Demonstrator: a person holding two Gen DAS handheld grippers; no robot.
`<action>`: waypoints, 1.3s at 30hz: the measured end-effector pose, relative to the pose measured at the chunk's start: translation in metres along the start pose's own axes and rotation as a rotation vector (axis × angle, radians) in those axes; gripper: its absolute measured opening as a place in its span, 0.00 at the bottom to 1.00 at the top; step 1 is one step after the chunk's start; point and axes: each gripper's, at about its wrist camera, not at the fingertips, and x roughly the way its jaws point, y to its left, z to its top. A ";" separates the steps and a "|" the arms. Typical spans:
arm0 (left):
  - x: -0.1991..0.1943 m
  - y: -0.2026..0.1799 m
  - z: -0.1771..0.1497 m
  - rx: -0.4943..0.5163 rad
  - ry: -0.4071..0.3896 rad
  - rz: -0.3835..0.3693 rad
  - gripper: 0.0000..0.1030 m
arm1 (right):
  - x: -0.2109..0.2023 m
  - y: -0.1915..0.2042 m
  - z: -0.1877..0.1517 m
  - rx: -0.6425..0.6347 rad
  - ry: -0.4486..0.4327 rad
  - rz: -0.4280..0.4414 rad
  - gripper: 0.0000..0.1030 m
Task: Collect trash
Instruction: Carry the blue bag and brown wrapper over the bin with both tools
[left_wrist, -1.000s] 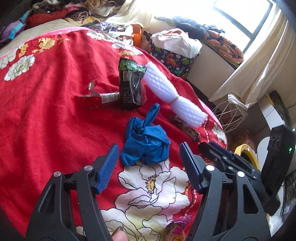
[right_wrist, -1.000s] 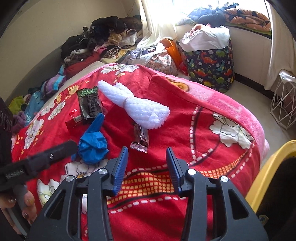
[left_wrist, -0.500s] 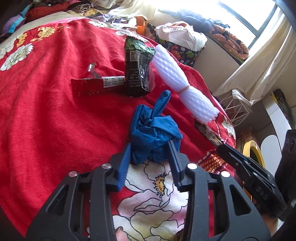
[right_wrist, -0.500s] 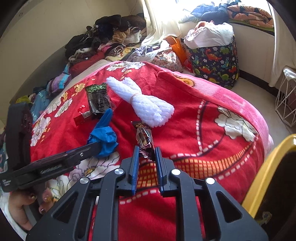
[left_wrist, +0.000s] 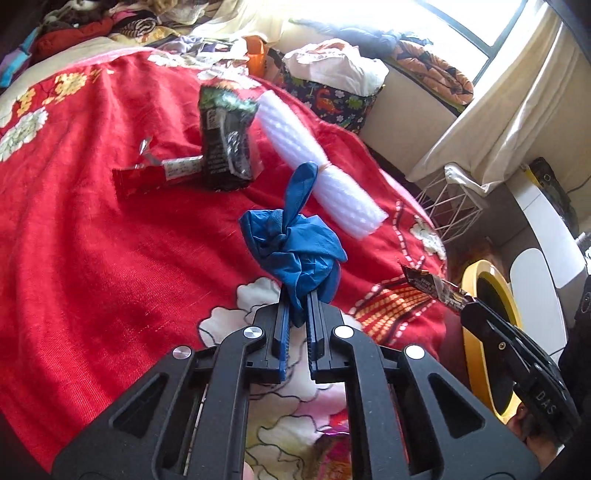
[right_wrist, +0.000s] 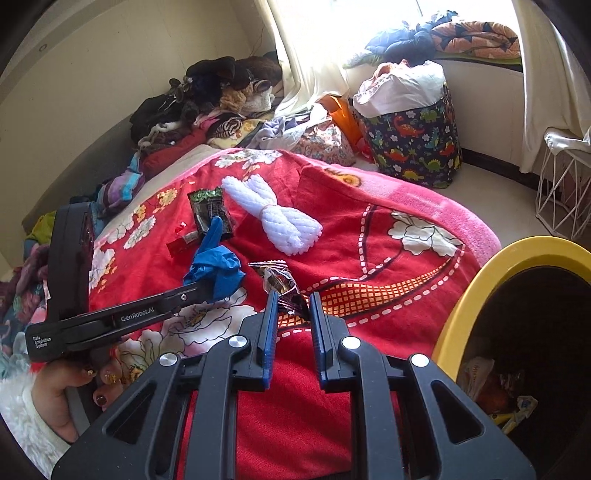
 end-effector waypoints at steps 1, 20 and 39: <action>-0.003 -0.003 0.000 0.007 -0.007 -0.005 0.04 | -0.003 -0.001 0.000 0.004 -0.004 0.003 0.16; -0.037 -0.061 0.006 0.110 -0.076 -0.092 0.04 | -0.065 -0.036 0.013 0.093 -0.136 -0.043 0.16; -0.052 -0.114 -0.009 0.219 -0.080 -0.180 0.04 | -0.118 -0.071 0.003 0.161 -0.209 -0.136 0.16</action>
